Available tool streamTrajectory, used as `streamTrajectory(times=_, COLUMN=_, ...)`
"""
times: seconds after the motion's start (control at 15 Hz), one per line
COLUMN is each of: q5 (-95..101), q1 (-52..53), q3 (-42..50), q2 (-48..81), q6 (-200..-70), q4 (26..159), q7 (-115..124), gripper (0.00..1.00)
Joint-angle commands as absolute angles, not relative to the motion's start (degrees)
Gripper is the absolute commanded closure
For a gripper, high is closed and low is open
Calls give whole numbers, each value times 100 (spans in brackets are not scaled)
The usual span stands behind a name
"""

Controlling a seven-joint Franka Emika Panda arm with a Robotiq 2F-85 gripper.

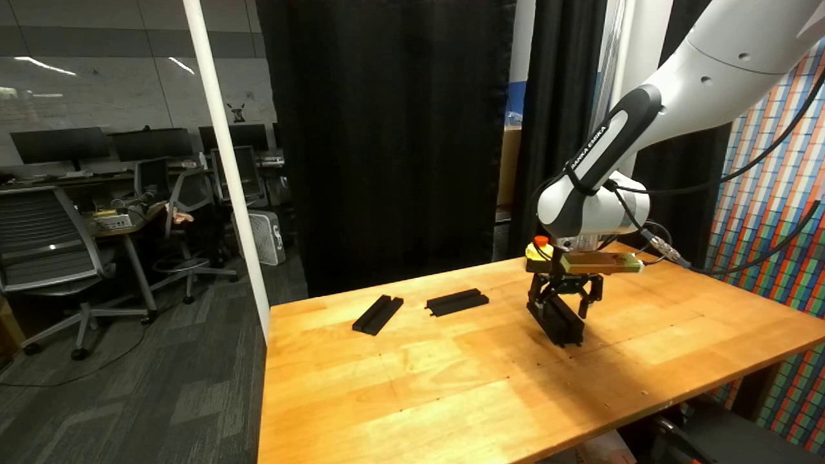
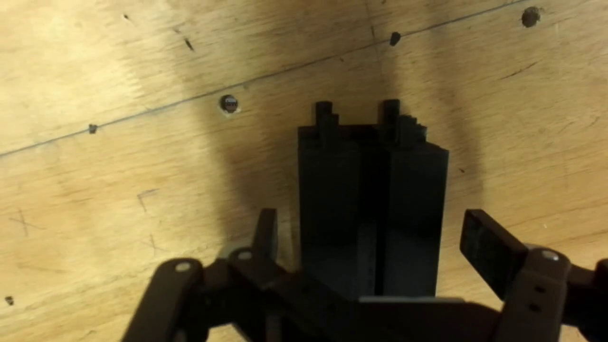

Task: Stack up the black objects on the table.

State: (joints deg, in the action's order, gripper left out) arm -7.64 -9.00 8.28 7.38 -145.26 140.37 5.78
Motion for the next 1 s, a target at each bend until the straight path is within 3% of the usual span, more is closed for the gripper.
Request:
streamTrajectory(times=0.0, q5=-462, q1=-816, q3=898, q2=588, q6=-14311, q4=13925, q7=1017, gripper=0)
streamTrajectory(times=0.93, q5=601, q1=-259, q3=432, q2=395, q6=-13417, q4=12915, q7=1941, gripper=0)
